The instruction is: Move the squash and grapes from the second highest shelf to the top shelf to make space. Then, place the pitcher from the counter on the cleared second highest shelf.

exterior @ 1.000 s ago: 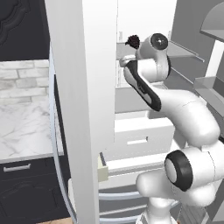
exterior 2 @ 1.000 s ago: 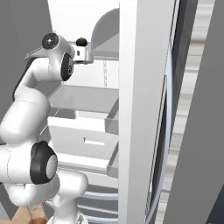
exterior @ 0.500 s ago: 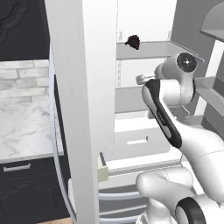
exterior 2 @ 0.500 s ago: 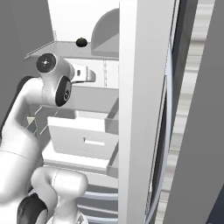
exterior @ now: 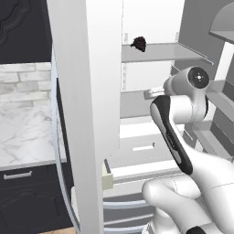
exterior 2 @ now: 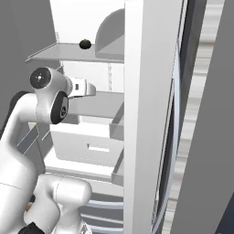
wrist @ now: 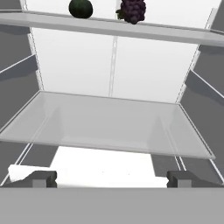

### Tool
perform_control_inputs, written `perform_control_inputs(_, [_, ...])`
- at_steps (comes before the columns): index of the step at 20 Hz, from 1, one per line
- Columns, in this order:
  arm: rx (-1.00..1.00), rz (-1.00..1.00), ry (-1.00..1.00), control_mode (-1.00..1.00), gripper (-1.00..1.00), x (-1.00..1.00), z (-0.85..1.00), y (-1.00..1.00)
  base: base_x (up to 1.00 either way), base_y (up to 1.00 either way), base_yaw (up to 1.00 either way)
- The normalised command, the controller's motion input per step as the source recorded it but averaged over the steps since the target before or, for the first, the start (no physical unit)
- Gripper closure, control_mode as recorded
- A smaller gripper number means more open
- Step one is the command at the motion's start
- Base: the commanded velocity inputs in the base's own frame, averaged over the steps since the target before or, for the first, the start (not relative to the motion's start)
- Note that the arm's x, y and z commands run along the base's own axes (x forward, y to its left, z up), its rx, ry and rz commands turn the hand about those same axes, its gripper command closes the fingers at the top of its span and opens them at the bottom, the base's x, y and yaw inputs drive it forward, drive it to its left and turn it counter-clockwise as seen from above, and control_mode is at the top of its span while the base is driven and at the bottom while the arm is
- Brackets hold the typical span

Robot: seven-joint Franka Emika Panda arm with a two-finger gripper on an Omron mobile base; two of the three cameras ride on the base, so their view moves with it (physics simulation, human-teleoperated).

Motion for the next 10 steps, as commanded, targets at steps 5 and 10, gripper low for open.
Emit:
perform_control_inputs(5, [0.00, 0.00, 0.00, -1.00, -1.00, 0.00, 0.00, 0.00, 0.00, 0.00, 0.00])
perform_control_inputs(10, [0.00, 0.00, 0.00, 1.00, -1.00, 0.00, 0.00, 0.00, -0.19, 0.00, 0.03])
